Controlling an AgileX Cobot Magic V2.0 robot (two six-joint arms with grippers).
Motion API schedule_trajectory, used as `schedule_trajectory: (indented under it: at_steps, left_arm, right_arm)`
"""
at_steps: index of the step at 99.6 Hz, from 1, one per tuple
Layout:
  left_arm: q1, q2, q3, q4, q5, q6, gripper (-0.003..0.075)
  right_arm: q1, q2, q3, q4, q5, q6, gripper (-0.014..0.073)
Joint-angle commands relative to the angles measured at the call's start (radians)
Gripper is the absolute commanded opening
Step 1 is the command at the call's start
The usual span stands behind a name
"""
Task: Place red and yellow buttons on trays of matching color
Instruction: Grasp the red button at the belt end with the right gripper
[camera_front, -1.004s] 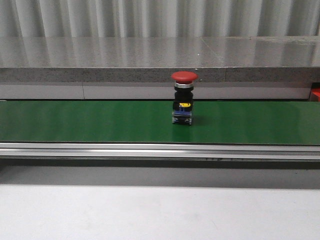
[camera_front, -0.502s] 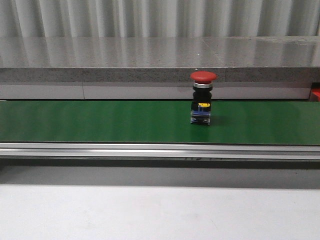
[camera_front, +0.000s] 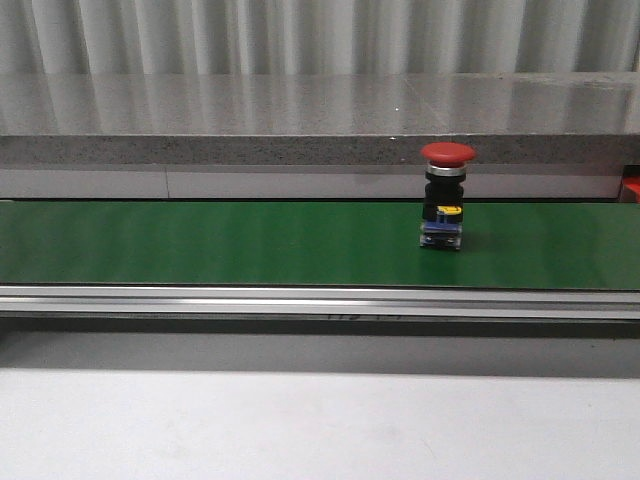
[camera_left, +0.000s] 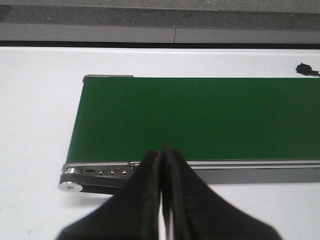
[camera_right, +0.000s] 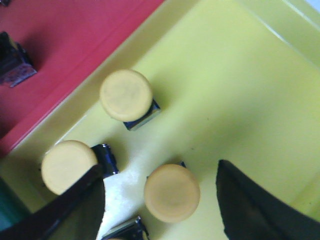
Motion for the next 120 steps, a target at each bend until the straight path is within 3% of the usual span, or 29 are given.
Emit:
schedule_trajectory:
  at_steps: [1, 18, 44, 58, 82, 120]
  left_arm:
    - [-0.008, 0.001, -0.028, -0.006, -0.070, 0.001, -0.0019]
    - [-0.008, 0.001, -0.028, -0.006, -0.070, 0.001, -0.0019]
    - [-0.008, 0.001, -0.028, -0.006, -0.070, 0.001, -0.0019]
    - [-0.008, 0.001, -0.028, -0.006, -0.070, 0.001, -0.0019]
    - [-0.008, 0.001, -0.028, -0.006, -0.070, 0.001, -0.0019]
    - [-0.008, 0.001, -0.028, -0.006, -0.070, 0.001, -0.0019]
  right_arm:
    - [0.038, -0.081, -0.050, -0.011, 0.003, -0.001, 0.0483]
    - [0.220, -0.168, -0.088, -0.010, 0.084, -0.006, 0.0483]
    - [0.625, -0.201, -0.097, -0.010, 0.192, -0.075, 0.0483]
    - [0.763, -0.201, -0.097, -0.002, 0.204, -0.077, 0.0483]
    - [0.878, -0.183, -0.097, 0.022, 0.120, -0.077, 0.0484]
    - [0.888, -0.071, -0.115, 0.069, 0.049, -0.078, 0.0484]
